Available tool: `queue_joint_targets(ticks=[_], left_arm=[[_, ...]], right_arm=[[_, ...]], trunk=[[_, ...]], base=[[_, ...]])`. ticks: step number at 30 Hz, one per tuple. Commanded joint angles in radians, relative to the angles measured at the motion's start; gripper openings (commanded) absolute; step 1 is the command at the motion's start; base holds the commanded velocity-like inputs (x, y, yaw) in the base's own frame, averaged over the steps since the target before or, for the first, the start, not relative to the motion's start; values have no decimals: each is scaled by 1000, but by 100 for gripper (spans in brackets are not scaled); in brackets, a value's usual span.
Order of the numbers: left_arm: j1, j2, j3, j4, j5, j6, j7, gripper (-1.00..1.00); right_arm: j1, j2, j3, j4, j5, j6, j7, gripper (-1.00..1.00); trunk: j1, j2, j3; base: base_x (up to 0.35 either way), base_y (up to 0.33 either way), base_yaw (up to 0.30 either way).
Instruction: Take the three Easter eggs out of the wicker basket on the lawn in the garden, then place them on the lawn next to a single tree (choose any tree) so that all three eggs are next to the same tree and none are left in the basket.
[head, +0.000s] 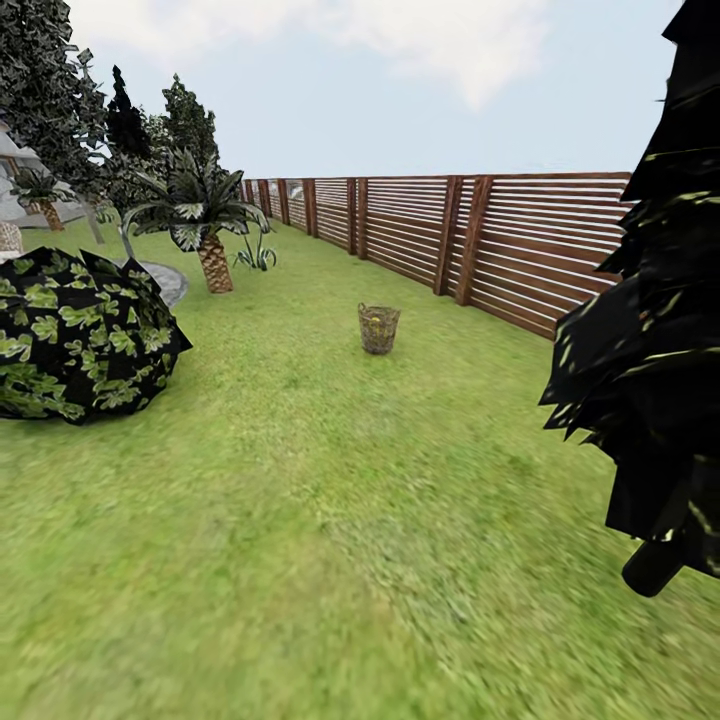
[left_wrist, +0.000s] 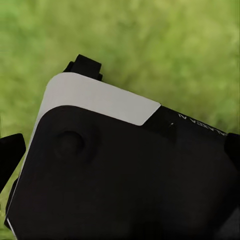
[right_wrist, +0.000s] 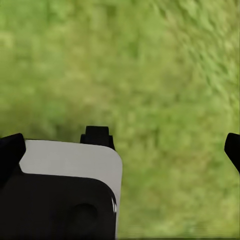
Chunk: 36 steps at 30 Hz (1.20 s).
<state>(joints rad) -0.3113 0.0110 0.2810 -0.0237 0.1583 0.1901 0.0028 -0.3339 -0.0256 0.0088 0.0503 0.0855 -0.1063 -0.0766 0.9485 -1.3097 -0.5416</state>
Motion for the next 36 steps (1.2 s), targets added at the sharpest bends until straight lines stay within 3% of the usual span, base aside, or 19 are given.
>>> queue_joint_targets(ticks=[1, 22, 36], left_arm=[[0, 0, -1, 0, 10, 6, 0, 100], [1, -1, -3, 7, 9, -20, -1, 100], [1, 8, -3, 7, 9, -20, -1, 100]], right_arm=[[0, 0, 0, 4, 9, -7, -5, 100], [16, 4, 0, 1, 14, -16, -6, 100], [16, 5, 0, 0, 11, -15, -5, 100]], trunk=[[-4, 7, 2], [-84, 154, 68], [-84, 154, 68]], base=[[0, 0, 0], [0, 0, 0], [0, 0, 0]])
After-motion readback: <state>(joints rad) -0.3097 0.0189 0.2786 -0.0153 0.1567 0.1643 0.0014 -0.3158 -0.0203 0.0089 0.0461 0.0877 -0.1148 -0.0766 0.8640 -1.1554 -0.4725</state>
